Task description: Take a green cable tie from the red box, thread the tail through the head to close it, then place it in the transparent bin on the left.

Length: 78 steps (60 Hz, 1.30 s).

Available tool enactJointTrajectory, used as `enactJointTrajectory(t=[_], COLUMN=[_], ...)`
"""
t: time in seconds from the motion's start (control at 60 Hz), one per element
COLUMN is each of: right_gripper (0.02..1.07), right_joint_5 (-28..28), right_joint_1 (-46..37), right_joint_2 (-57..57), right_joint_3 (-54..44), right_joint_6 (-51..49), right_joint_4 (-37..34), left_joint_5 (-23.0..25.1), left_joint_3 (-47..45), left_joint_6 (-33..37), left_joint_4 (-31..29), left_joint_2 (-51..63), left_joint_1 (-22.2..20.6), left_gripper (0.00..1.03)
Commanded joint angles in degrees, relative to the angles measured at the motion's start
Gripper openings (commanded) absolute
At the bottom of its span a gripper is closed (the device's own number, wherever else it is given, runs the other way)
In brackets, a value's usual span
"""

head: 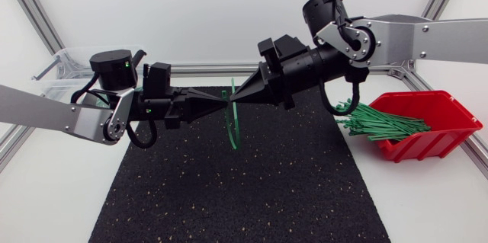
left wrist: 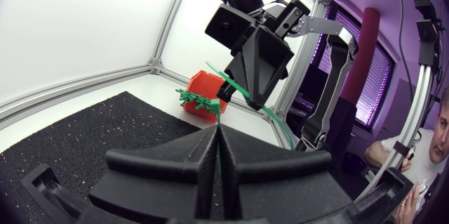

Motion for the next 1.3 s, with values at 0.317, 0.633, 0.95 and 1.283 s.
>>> enactJointTrajectory(t=[0.317, 0.633, 0.95, 1.283], right_gripper=[0.08, 0.08, 0.08, 0.08], right_joint_5=[-1.3, 9.0, -7.3, -9.9], right_joint_1=[2.4, 3.3, 1.3, 5.5], right_joint_2=[-5.7, -6.7, -8.2, -5.5], right_joint_3=[-8.6, -14.1, -12.4, -10.3], right_joint_6=[10.6, 1.7, 17.5, 20.5], right_joint_4=[12.5, 23.4, 15.4, 11.8], left_joint_5=[0.2, 0.2, 0.2, 0.2], left_joint_3=[-3.1, -3.6, -3.4, -3.4], left_joint_6=[-1.6, -1.6, -1.7, -1.9], left_joint_4=[2.3, 3.0, 3.0, 3.2], left_joint_2=[-0.8, -2.0, -1.5, -1.4], left_joint_1=[2.0, 2.4, 1.7, 0.9], left_gripper=[0.04, 0.04, 0.04, 0.04])
